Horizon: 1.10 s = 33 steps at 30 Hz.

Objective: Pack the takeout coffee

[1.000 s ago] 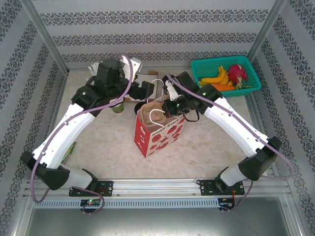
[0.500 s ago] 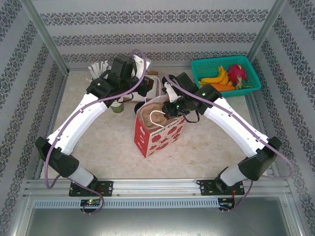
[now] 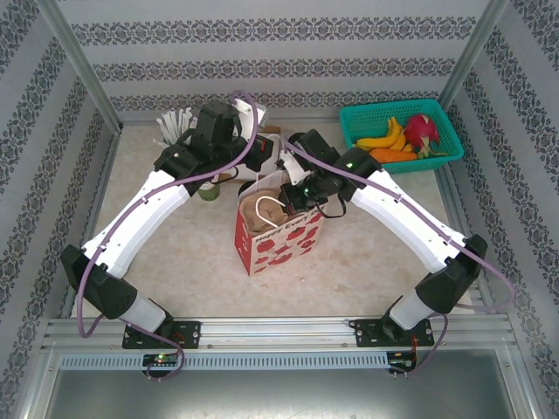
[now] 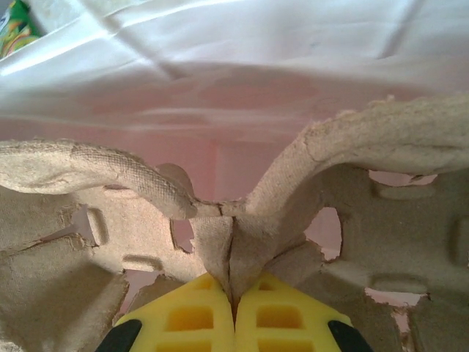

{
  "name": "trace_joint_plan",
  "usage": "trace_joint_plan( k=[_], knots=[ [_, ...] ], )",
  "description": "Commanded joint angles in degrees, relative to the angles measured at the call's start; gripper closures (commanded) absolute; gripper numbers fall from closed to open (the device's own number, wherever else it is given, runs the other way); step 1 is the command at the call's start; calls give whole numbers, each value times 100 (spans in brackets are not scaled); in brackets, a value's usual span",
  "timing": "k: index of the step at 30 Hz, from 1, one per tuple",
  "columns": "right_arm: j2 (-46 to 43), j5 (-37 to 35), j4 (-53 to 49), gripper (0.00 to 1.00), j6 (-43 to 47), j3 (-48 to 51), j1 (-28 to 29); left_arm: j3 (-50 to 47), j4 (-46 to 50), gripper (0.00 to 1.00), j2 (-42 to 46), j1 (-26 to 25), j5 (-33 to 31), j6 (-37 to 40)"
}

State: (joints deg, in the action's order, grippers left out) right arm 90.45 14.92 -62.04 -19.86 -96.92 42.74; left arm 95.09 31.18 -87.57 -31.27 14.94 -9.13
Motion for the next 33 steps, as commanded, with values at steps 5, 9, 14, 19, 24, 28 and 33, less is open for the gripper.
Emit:
trace_joint_plan(
  k=[5, 9, 14, 19, 24, 28, 33],
  knots=[
    [-4, 89, -122, 100, 161, -164, 235, -89, -303, 100, 82, 33, -140, -340],
    [26, 86, -10, 100, 107, 17, 241, -197, -370, 100, 152, 41, -263, -371],
    [-137, -159, 168, 100, 408, -189, 495, -165, -281, 100, 117, 43, -357, -379],
    [-306, -725, 165, 100, 552, -145, 621, -200, -244, 100, 128, 43, -394, -406],
    [-332, -541, 224, 100, 413, 94, 525, -259, -243, 100, 226, 46, -444, -369],
    [-258, -282, 281, 100, 36, 268, 262, -374, -331, 100, 340, 48, -317, -229],
    [-24, -384, -144, 100, -183, 2, 104, -502, -417, 100, 459, 49, -187, -40]
  ],
)
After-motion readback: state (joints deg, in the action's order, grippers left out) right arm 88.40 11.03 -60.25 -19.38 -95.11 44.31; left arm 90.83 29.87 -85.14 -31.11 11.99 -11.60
